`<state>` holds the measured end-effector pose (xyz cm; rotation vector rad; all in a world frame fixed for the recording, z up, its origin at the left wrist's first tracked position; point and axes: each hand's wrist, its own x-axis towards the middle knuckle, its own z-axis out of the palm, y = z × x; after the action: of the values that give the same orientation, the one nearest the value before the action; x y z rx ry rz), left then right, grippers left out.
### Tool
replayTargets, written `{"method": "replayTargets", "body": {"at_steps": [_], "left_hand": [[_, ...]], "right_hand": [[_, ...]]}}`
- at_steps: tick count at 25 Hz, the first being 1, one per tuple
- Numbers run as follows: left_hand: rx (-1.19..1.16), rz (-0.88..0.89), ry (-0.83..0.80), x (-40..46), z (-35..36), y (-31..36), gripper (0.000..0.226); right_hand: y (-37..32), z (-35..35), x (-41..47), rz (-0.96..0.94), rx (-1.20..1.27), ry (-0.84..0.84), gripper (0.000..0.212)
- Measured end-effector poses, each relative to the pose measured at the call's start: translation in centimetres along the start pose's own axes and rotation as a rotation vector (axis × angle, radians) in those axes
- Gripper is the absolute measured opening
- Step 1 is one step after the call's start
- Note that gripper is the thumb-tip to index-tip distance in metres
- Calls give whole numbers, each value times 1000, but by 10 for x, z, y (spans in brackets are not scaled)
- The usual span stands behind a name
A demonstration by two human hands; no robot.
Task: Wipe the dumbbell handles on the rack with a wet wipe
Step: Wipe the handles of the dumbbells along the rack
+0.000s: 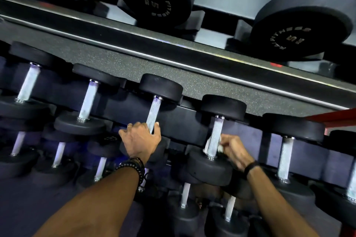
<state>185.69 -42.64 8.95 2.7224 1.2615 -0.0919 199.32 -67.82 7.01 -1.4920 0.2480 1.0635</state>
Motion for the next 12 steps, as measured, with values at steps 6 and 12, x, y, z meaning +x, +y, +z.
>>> {"method": "replayTargets", "body": {"at_steps": [6,12], "left_hand": [[-10,-5,14,-1,0,0,56],[1,-13,25,1,2,0,57]], "right_hand": [[8,12,8,60,-16,-15,19],[-28,28,48,33,69,193,22]]}}
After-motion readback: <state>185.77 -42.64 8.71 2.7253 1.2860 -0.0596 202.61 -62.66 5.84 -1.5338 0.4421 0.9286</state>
